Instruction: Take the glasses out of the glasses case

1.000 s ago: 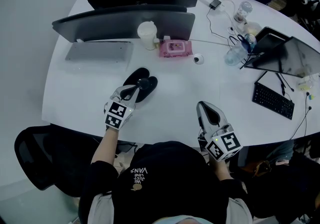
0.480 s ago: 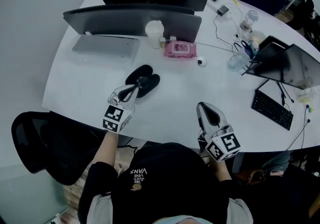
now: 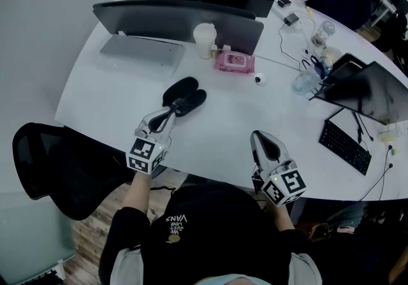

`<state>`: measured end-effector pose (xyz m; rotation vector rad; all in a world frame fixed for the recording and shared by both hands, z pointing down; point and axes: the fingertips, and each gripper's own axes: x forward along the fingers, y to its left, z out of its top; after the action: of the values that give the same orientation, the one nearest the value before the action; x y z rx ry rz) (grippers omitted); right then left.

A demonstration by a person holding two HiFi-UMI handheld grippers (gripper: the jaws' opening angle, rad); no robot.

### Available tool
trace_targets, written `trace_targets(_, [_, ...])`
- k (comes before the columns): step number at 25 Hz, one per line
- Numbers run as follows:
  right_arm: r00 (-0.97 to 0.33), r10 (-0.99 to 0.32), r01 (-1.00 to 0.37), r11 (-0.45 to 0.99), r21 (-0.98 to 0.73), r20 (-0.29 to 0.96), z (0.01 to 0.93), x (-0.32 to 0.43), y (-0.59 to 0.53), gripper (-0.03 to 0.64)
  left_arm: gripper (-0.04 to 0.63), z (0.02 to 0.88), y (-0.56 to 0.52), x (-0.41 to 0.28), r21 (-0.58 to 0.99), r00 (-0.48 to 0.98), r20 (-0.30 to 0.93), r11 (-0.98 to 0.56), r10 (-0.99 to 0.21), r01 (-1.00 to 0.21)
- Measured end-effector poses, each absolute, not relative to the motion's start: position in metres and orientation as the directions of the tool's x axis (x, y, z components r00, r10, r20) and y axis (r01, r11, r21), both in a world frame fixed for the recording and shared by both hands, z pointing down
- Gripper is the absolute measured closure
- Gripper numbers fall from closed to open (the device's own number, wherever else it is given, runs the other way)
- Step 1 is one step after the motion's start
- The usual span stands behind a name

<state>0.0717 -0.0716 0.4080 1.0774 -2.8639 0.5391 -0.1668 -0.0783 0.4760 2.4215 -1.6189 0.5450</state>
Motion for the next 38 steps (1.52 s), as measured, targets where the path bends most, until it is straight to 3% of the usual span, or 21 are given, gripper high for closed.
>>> trace_targets(38, [-0.869, -0.467, -0.495, 0.817, -0.294, 0.164, 0.418, 0.075, -0.015, 0.618, 0.587, 0.435, 0.062, -0.171, 0.042, 0.091, 0.233, -0.083, -0.968, -0.996])
